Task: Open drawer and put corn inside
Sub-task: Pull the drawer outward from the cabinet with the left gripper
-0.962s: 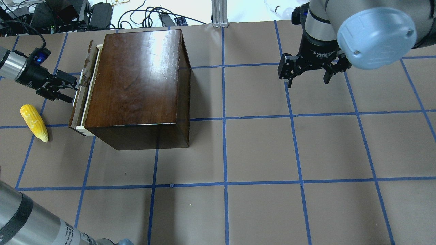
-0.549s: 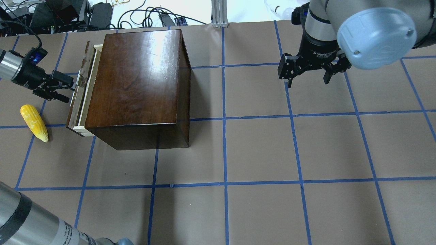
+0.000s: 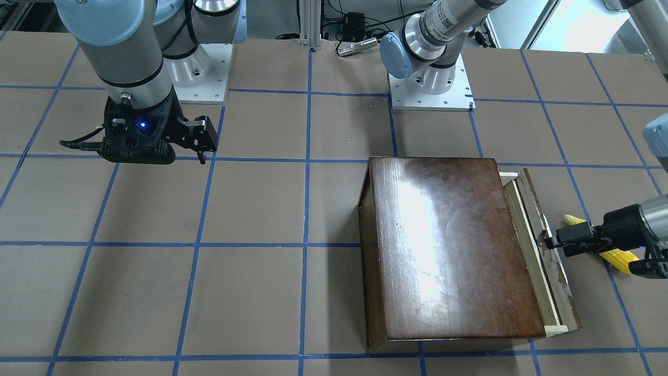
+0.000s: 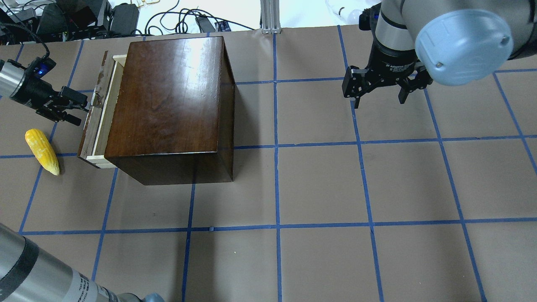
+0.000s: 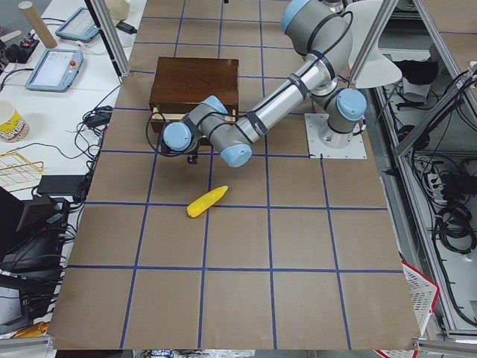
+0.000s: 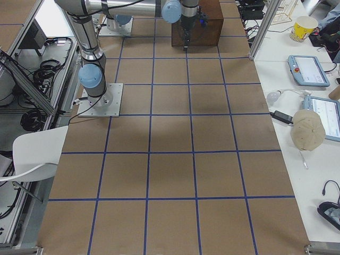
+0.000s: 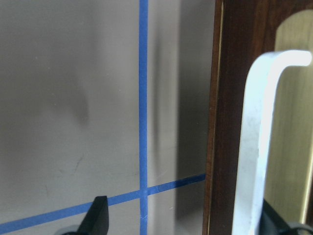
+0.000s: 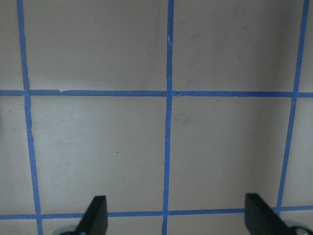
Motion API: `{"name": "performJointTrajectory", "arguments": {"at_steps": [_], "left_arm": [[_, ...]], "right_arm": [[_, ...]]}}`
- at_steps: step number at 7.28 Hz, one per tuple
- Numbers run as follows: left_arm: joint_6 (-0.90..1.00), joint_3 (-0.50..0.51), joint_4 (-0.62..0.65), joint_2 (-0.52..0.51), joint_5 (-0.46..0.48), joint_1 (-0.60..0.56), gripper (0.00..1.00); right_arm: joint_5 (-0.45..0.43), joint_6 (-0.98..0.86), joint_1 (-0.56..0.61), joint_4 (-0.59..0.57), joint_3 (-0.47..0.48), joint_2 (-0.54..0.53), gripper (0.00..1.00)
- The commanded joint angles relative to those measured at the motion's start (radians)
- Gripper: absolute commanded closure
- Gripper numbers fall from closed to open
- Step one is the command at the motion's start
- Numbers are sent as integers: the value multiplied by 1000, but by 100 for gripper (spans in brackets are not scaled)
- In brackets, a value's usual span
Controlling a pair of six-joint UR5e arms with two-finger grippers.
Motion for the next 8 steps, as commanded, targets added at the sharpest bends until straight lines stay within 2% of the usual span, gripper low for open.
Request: {"name": "performJointTrajectory", "arguments": {"at_steps": [1,8], "left_arm": [[7,10,0,-5,22,6,0],[23,42,0,-20,60,23,0]], "right_arm": [[0,0,0,0,0,0,0],[0,0,0,0,0,0,0]]}}
